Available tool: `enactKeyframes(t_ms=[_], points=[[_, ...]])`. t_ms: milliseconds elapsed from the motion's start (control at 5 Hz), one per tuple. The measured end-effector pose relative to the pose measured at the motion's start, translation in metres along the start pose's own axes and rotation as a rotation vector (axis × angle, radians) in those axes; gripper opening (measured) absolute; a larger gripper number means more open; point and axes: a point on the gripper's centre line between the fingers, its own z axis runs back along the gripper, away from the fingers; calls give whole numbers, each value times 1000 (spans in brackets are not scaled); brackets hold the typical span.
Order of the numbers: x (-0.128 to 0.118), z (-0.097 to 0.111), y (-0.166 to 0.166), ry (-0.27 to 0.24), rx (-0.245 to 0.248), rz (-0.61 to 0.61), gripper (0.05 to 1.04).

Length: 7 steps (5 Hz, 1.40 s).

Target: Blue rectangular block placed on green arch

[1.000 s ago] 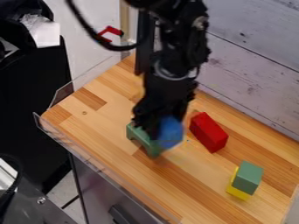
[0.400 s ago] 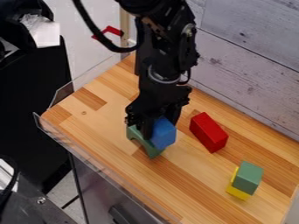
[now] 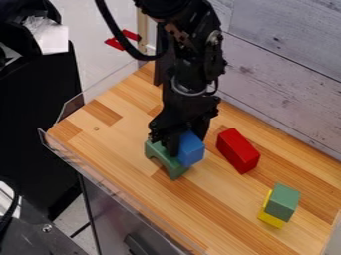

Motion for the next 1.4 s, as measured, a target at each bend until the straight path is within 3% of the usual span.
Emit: enactKeyframes(t_ms=[800,1400], points=[[12,8,13,-52,-4,31,589],[5,4,14,-8,-39,116,589]])
